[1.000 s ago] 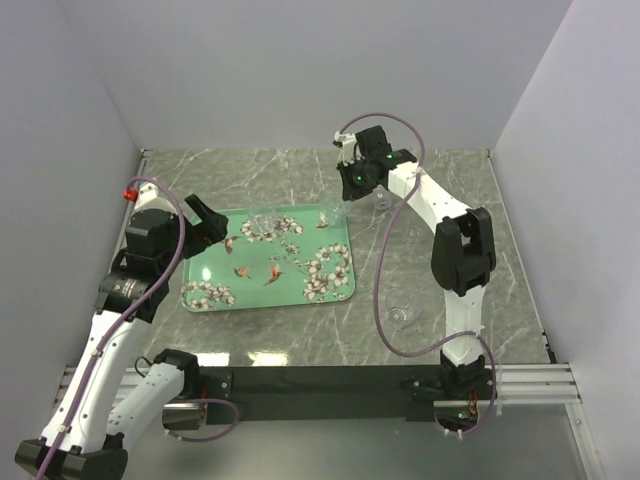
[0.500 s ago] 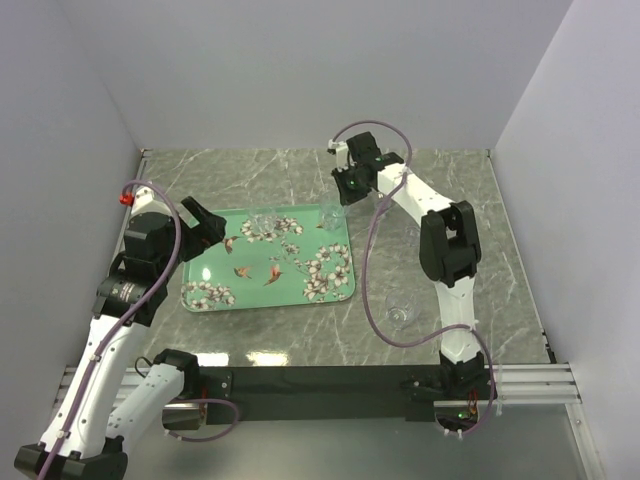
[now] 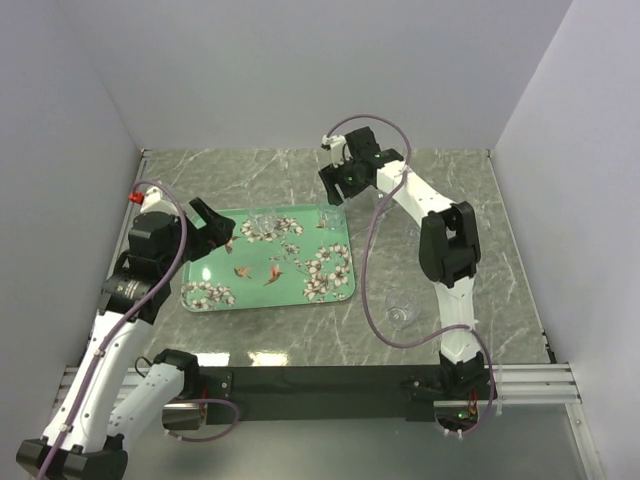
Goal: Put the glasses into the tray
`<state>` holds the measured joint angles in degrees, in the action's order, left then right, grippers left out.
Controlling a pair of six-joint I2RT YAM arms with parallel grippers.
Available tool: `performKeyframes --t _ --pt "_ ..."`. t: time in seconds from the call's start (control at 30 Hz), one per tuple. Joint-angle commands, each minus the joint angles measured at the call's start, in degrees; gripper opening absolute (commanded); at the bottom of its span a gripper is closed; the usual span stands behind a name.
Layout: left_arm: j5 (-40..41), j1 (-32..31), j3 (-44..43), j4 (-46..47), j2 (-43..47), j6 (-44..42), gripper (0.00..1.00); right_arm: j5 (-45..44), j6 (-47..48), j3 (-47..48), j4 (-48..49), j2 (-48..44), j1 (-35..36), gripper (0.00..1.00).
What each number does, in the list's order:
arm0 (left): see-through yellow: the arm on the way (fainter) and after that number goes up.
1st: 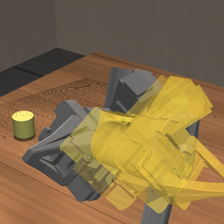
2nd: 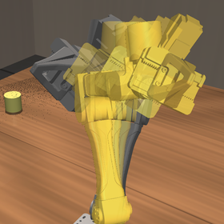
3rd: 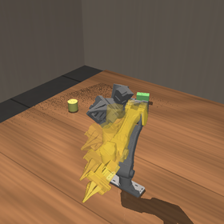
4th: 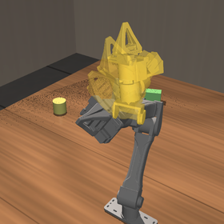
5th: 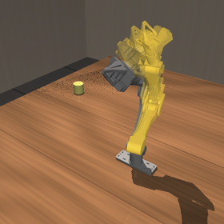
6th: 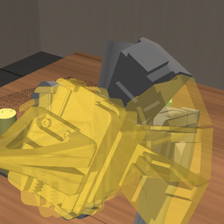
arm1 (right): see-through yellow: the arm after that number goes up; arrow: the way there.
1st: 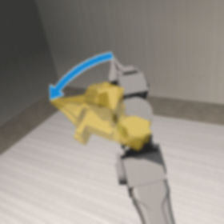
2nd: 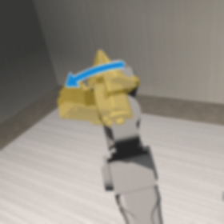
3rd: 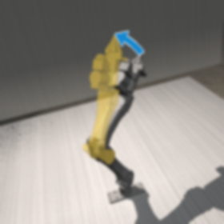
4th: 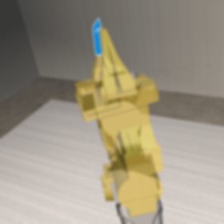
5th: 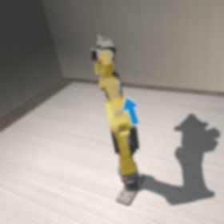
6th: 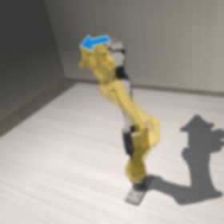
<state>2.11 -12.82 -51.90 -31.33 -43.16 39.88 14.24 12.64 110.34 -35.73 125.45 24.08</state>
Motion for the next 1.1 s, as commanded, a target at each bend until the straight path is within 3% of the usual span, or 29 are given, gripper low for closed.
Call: performKeyframes --t 0.0,0.23,0.53,0.7,1.07 --pt "-5.4 0.1 0.6 4.8 -1.0 -0.6 0.99 3.9 5.5 2.7 -0.8 -6.8 0.1 0.76" --pt "-15.9 0.1 1.4 11.7 -5.3 -2.8 0.99 10.1 9.2 -4.1 -1.9 -17.3 -1.7 0.77" --pt "-31.6 -0.7 1.6 20.8 -13.5 -3.1 0.99 15.0 13.8 -22.1 -3.6 -34.6 -6.1 0.76" --pt "-30.3 -9.3 -0.6 23.5 -18.4 -4.1 0.99 17.8 15.7 -31.9 -1.5 -46.6 -13.0 0.76" --pt "-20.7 -33.1 -12.3 16.2 -38.6 -10.6 0.99 17.8 13.8 -50.4 -2.0 -63.2 -23.9 0.76"
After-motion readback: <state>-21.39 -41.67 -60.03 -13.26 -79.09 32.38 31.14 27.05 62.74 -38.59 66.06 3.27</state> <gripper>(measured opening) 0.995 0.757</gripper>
